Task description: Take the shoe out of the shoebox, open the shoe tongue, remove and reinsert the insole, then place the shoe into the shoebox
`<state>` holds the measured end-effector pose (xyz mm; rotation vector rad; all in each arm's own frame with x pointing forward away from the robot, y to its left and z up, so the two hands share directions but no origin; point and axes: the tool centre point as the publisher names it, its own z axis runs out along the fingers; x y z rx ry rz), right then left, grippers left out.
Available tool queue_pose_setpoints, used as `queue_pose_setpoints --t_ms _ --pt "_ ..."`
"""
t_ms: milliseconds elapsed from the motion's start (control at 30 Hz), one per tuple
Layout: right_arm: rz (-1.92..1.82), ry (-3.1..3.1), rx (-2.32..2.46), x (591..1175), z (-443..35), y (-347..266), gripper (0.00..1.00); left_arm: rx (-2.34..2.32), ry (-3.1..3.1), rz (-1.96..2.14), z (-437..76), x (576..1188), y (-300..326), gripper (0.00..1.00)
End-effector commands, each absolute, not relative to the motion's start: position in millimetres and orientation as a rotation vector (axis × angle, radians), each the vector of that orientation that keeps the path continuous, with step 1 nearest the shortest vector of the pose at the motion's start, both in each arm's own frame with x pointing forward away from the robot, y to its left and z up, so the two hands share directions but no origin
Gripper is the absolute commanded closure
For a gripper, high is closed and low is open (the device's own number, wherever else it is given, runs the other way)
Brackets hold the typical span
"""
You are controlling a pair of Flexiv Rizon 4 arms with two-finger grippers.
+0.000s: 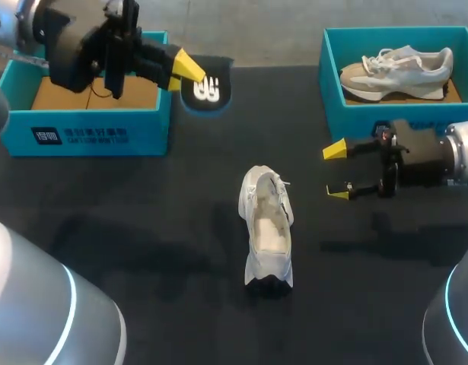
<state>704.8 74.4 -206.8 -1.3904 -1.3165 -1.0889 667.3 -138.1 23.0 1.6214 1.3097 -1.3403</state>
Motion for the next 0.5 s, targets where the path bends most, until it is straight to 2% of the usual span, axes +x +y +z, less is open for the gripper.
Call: queue_pose_setpoints --t_ms 33,233,500 --pt "-1.091 -1.317 -1.392 704.3 -207.4 75.3 0.00 1.704 1.212 -1.276 6.5 674.1 -145.3 1.00" --pt "-1.091 -1.317 -1.392 704.3 -207.4 75.3 0.00 1.764 1.155 -1.082 -19.6 675.1 -161.3 1.00" --pt "-1.091 -1.317 -1.392 704.3 -207.4 75.3 0.00 1.733 1.013 -1.081 -35.1 669.4 -176.4 1.00"
